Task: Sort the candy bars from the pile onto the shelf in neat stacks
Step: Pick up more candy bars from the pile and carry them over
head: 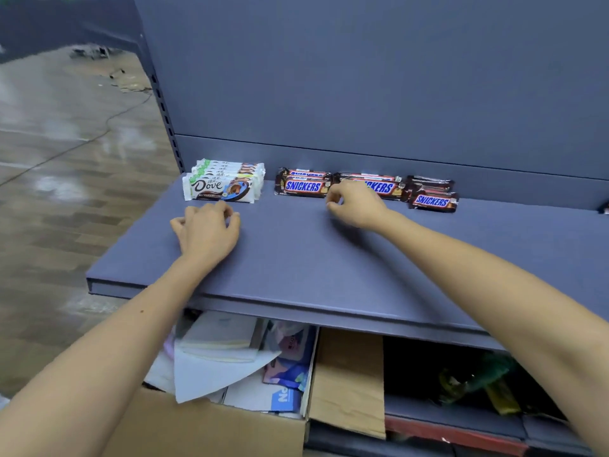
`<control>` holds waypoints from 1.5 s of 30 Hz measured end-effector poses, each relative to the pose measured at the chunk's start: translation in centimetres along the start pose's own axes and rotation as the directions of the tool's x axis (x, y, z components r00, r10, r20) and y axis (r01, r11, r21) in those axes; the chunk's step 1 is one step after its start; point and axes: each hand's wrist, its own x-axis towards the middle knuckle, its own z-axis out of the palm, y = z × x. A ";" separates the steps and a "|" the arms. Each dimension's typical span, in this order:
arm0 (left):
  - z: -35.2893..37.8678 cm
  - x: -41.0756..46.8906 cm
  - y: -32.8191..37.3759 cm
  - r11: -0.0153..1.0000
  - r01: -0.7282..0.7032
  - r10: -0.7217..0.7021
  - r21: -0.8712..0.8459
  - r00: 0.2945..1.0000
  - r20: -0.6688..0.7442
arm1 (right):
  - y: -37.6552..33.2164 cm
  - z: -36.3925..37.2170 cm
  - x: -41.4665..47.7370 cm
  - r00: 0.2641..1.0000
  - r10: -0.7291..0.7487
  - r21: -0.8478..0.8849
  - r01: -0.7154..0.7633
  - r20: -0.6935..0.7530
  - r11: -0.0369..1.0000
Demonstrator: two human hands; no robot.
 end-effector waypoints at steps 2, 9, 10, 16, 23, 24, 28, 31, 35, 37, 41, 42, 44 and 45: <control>0.6 0.1 3.6 0.995 -0.095 0.095 -0.013 0.995 0.028 | 2.8 -1.7 -1.3 0.999 0.047 -0.020 -0.048 -0.015 0.999; 4.7 -2.0 19.6 0.916 -0.382 0.395 -0.125 0.912 0.112 | 13.9 -7.4 -7.7 0.968 0.235 -0.009 -0.237 -0.089 0.971; 5.5 -2.6 21.9 0.901 -0.412 0.429 -0.137 0.894 0.129 | 15.7 -8.3 -8.9 0.960 0.263 -0.015 -0.265 -0.092 0.964; 10.4 -6.9 35.0 0.795 -0.556 0.601 -0.240 0.777 0.190 | 26.7 -12.6 -17.5 0.866 0.476 0.050 -0.475 -0.152 0.879; 14.9 -13.0 47.6 0.678 -0.635 0.729 -0.371 0.643 0.235 | 36.4 -17.2 -26.7 0.766 0.588 0.044 -0.599 -0.259 0.800; 15.4 -13.9 49.3 0.657 -0.647 0.750 -0.386 0.615 0.244 | 37.6 -17.9 -27.7 0.753 0.595 0.044 -0.609 -0.282 0.792; 17.1 -16.7 54.7 0.564 -0.703 0.826 -0.434 0.495 0.270 | 41.0 -20.2 -31.4 0.678 0.632 0.065 -0.661 -0.376 0.748; 18.1 -18.5 57.9 0.454 -0.778 0.886 -0.435 0.343 0.312 | 43.1 -21.1 -34.4 0.663 0.639 0.003 -0.693 -0.391 0.721; 18.7 -19.9 60.2 0.231 -0.849 0.931 -0.474 0.051 0.362 | 45.6 -21.4 -37.8 0.638 0.720 -0.059 -0.758 -0.275 0.650; 19.3 -20.3 61.0 0.160 -0.884 0.916 -0.440 -0.033 0.401 | 46.6 -21.5 -38.5 0.634 0.751 -0.114 -0.773 -0.184 0.624; 20.1 -20.2 62.2 0.144 -0.895 0.878 -0.423 -0.082 0.471 | 47.2 -22.0 -38.7 0.620 0.779 -0.187 -0.779 -0.089 0.599; 20.2 -20.0 62.5 0.141 -0.893 0.871 -0.428 -0.094 0.483 | 47.4 -22.0 -38.7 0.616 0.784 -0.196 -0.780 -0.076 0.594; 20.0 -19.7 62.9 0.125 -0.897 0.857 -0.425 -0.118 0.501 | 47.5 -22.2 -38.7 0.612 0.788 -0.187 -0.784 -0.069 0.592; 19.9 -19.6 63.2 0.116 -0.902 0.853 -0.417 -0.125 0.507 | 47.7 -22.2 -38.7 0.609 0.789 -0.163 -0.789 -0.080 0.593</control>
